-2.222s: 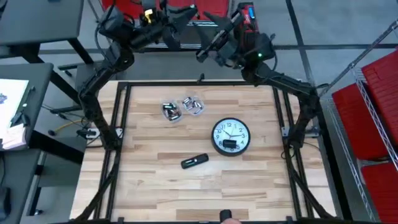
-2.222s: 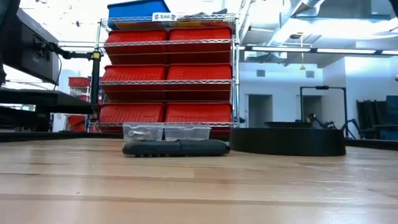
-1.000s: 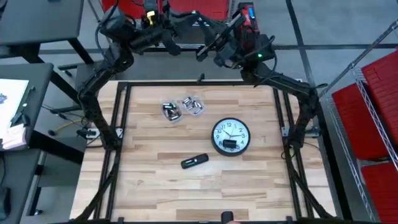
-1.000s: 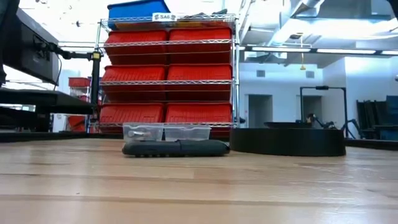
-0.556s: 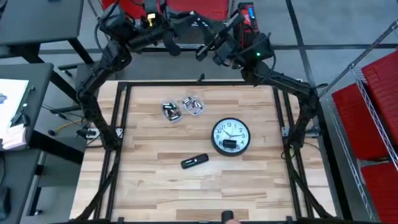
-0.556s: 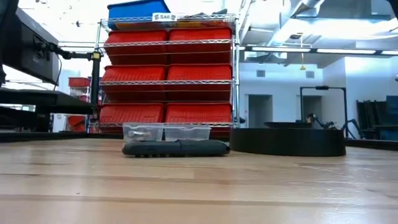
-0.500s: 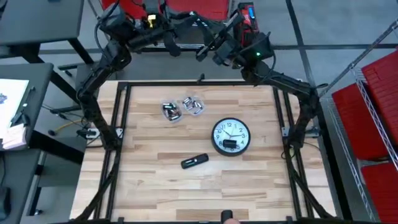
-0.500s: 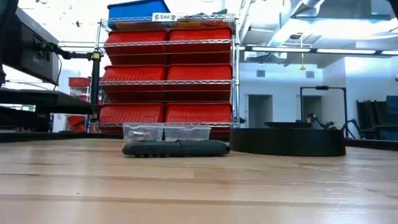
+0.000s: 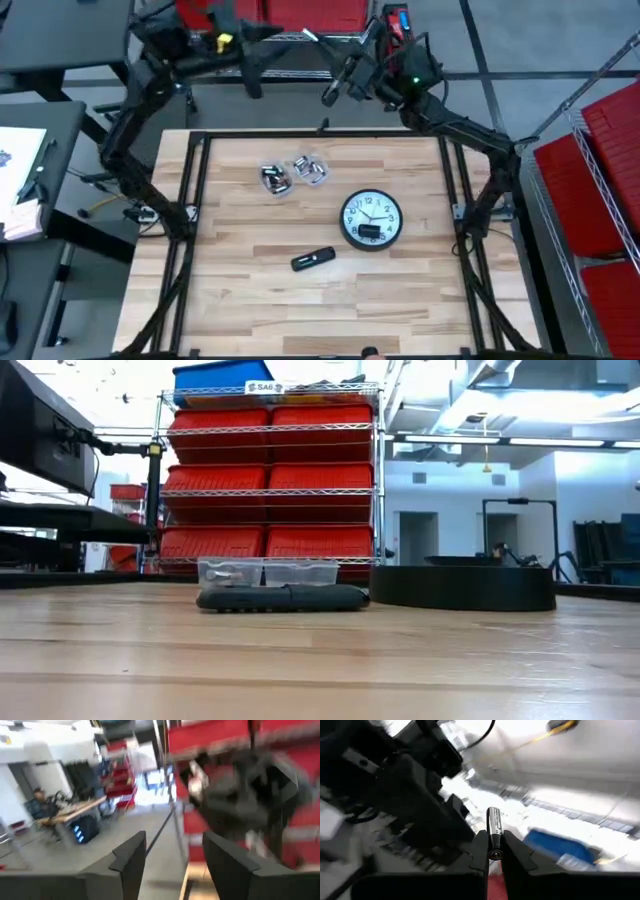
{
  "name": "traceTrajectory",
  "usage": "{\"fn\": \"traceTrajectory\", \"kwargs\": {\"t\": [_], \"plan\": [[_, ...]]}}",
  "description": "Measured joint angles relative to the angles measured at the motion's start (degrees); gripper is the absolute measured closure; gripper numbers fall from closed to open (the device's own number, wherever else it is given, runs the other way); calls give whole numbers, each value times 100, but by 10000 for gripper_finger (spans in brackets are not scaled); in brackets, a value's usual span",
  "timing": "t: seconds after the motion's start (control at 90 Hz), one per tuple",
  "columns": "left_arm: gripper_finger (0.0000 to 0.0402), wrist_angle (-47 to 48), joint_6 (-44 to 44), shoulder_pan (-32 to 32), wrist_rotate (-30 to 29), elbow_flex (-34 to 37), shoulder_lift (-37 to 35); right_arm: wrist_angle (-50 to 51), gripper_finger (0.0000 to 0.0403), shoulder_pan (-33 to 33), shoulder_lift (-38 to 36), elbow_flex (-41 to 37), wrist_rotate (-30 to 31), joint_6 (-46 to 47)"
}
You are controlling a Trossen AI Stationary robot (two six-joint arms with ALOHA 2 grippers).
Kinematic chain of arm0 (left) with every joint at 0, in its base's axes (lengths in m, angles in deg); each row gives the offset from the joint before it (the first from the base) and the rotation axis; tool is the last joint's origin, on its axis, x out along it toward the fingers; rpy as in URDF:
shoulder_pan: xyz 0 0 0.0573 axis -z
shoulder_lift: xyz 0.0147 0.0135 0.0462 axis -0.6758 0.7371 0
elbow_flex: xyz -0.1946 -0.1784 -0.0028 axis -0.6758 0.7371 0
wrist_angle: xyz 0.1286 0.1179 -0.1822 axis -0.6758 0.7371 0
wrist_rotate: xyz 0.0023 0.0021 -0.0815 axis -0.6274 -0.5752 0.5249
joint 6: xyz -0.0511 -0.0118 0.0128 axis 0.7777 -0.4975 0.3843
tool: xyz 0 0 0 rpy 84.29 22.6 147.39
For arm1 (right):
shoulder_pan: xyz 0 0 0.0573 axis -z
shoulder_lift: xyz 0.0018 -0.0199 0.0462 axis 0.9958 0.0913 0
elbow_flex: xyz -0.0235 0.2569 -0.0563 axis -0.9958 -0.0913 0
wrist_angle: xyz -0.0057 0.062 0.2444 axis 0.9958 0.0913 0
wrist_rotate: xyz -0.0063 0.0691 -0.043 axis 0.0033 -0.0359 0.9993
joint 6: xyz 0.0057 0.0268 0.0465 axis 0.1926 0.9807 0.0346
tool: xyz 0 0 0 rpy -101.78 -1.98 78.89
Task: Insert battery
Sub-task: Insert the silver battery into the remote control
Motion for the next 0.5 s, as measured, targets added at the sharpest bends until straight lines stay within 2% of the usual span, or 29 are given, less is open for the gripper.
{"fn": "traceTrajectory", "kwargs": {"t": [0.067,0.211,0.333,0.411,0.5], "plan": [[225,828,-330,-50,-108,-2,-131,796,387,4,-143,0,13,295],[228,2571,-469,-100,-654,-2,-254,2913,387,4,-423,1,-20,737],[229,3968,-384,-102,-754,-2,-221,4868,387,110,-480,4,-730,1453],[230,4401,-263,-84,-726,188,-222,5936,387,159,-412,2,-1190,1761],[230,4529,3,17,-633,663,-287,6805,387,149,-287,-17,-1293,1824]]}}
